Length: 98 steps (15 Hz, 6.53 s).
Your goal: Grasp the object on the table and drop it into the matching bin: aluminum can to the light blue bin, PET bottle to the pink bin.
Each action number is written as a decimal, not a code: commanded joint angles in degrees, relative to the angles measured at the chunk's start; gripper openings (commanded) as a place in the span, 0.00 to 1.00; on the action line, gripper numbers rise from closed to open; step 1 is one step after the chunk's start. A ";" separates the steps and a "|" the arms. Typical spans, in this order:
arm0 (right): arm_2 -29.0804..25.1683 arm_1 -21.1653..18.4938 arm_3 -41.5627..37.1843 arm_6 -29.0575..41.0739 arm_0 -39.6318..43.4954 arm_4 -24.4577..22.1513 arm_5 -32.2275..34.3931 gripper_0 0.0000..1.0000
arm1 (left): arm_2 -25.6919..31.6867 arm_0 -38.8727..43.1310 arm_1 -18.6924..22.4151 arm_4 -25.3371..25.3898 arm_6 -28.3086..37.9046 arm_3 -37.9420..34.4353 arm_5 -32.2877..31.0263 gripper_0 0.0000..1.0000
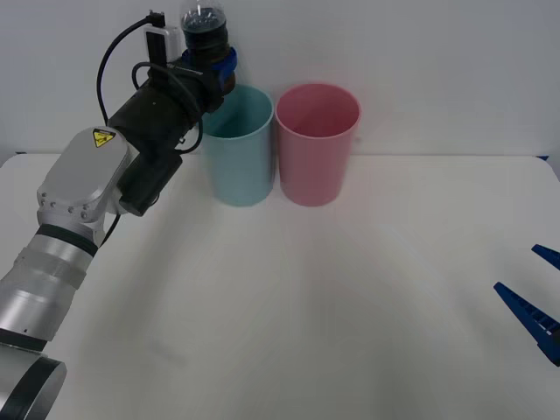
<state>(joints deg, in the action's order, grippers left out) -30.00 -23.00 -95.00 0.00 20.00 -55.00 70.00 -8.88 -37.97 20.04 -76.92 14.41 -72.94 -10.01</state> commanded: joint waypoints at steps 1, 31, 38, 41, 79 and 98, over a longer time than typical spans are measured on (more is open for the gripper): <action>0.00 0.00 0.00 0.00 0.00 0.00 0.00 1.00 | -0.09 0.09 0.00 0.89 1.50 -0.01 0.26 0.00; 0.00 0.00 0.00 0.00 0.00 0.00 0.00 1.00 | -14.33 -13.09 -11.43 -1.13 0.09 7.82 13.26 0.00; 0.00 0.00 0.00 0.00 0.00 0.00 0.00 1.00 | -14.33 -13.97 -12.04 -1.31 -0.53 8.87 14.23 0.00; 0.00 0.00 0.00 0.00 0.00 0.00 0.00 1.00 | -14.33 -13.88 -12.04 -1.31 -0.61 8.87 14.32 0.00; 0.00 0.00 0.00 0.00 0.00 0.00 0.00 1.00 | 16.79 26.99 2.46 9.94 -2.20 -24.97 -20.40 1.00; 0.00 0.00 0.00 0.00 0.00 0.00 0.00 1.00 | 42.45 57.57 5.89 5.46 -3.34 -41.05 -56.26 1.00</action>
<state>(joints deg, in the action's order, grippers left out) -30.00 -23.00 -95.00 0.00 20.00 -55.00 70.00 32.25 19.01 25.94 -71.42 11.34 -113.96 -64.13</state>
